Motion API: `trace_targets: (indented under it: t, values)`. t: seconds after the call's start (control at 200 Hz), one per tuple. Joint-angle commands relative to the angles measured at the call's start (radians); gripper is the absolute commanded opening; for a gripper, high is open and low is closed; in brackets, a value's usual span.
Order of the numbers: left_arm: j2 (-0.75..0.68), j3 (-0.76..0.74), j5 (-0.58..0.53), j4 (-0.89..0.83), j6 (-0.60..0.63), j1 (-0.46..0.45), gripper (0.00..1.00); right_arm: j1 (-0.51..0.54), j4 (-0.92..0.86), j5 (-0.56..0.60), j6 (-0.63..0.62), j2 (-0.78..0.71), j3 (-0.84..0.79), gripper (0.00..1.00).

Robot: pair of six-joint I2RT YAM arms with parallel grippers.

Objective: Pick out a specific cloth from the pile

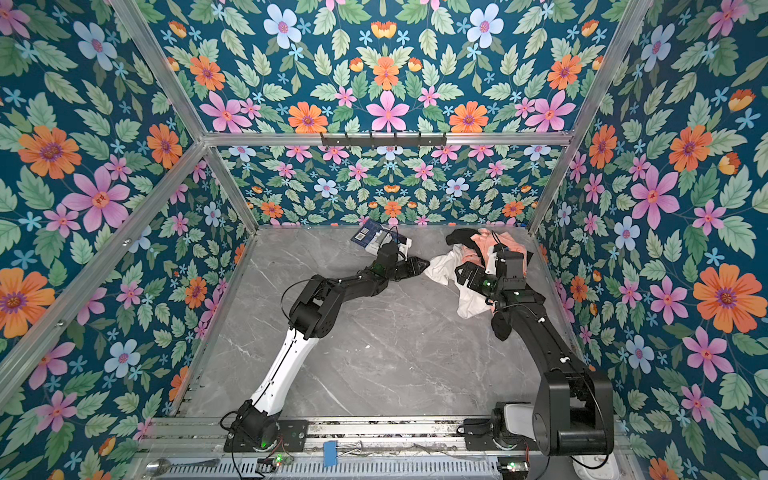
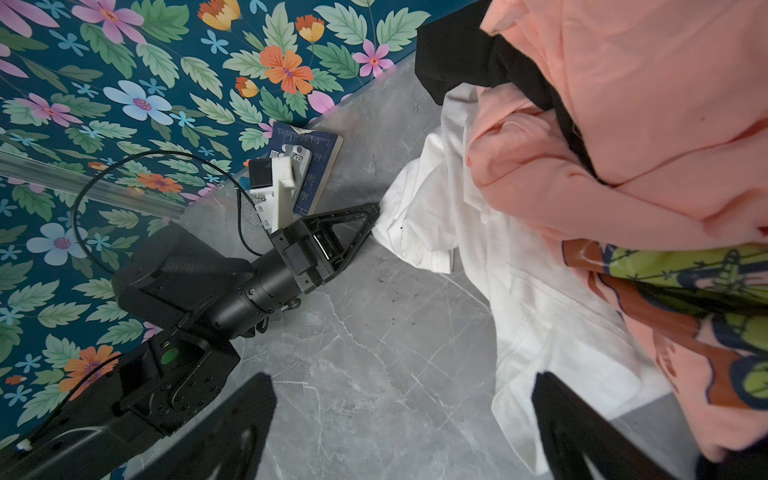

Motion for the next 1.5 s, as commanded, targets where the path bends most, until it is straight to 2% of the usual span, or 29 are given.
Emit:
trace_targets:
  t: [0.0,0.42,0.545,0.72,1.015,1.495]
  values:
    - [0.012,0.013,0.025,0.01,-0.006,-0.005,0.3,0.001,0.019,0.016,-0.009,-0.005,0.0,0.98]
    - [-0.015,0.009,0.051,0.019,-0.013,-0.019,0.03,0.001,0.017,0.022,-0.006,-0.013,0.001,0.98]
    - [-0.071,-0.038,0.036,0.06,-0.007,-0.027,0.0,0.001,0.021,0.03,-0.004,-0.013,0.001,0.98]
    - [-0.114,-0.027,0.03,0.06,0.002,-0.038,0.0,0.001,0.011,0.046,0.003,-0.006,0.013,0.98]
    - [-0.138,0.009,0.025,0.029,-0.008,-0.048,0.0,0.001,-0.025,0.157,0.009,-0.058,0.013,0.98]
    - [-0.222,0.012,0.021,0.077,-0.016,-0.06,0.0,-0.001,-0.044,0.207,0.03,-0.093,0.007,0.98]
